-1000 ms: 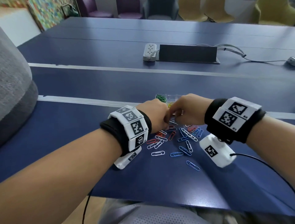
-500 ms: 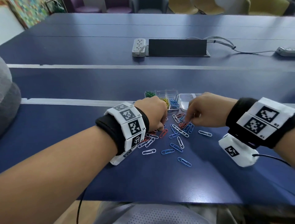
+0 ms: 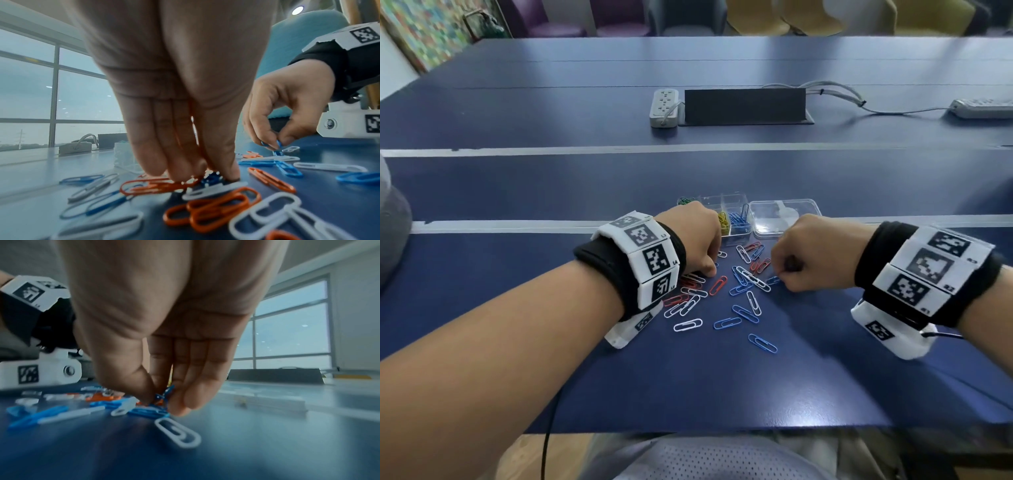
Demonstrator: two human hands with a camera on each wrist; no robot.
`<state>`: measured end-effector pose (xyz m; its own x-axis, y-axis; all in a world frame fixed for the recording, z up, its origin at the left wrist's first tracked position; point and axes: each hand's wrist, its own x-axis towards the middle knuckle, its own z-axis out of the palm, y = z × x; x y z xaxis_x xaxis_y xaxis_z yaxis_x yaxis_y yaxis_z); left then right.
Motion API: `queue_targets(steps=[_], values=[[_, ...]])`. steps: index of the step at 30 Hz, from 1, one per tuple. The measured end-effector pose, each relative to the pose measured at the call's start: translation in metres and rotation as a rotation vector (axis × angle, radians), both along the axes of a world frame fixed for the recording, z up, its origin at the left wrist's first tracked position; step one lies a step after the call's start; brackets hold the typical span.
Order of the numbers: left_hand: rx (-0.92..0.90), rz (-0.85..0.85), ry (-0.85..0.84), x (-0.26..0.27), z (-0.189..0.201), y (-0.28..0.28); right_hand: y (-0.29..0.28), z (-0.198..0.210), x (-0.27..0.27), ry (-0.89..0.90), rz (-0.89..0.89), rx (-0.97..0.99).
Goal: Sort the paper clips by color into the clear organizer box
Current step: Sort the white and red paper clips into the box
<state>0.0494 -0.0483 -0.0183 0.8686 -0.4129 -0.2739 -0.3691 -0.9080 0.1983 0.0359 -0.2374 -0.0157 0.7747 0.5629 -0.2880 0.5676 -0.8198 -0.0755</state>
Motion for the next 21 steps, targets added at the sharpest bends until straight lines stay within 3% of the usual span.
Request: queue_targets(steps=[6,15,21], values=[[-0.007,-0.007,0.002,0.0012,-0.0003,0.0020,-0.0036,0.0024,0.0013,0.026,-0.184,0.248],[0.017,-0.036,-0.021,-0.0018,0.0006,-0.0009,-0.0026,0.0004,-0.0046,-0.025,-0.038,0.241],[-0.117,0.020,0.001,-0.0040,0.0052,-0.0034,-0.0046,-0.0048,-0.0041,-0.054,-0.030,0.192]])
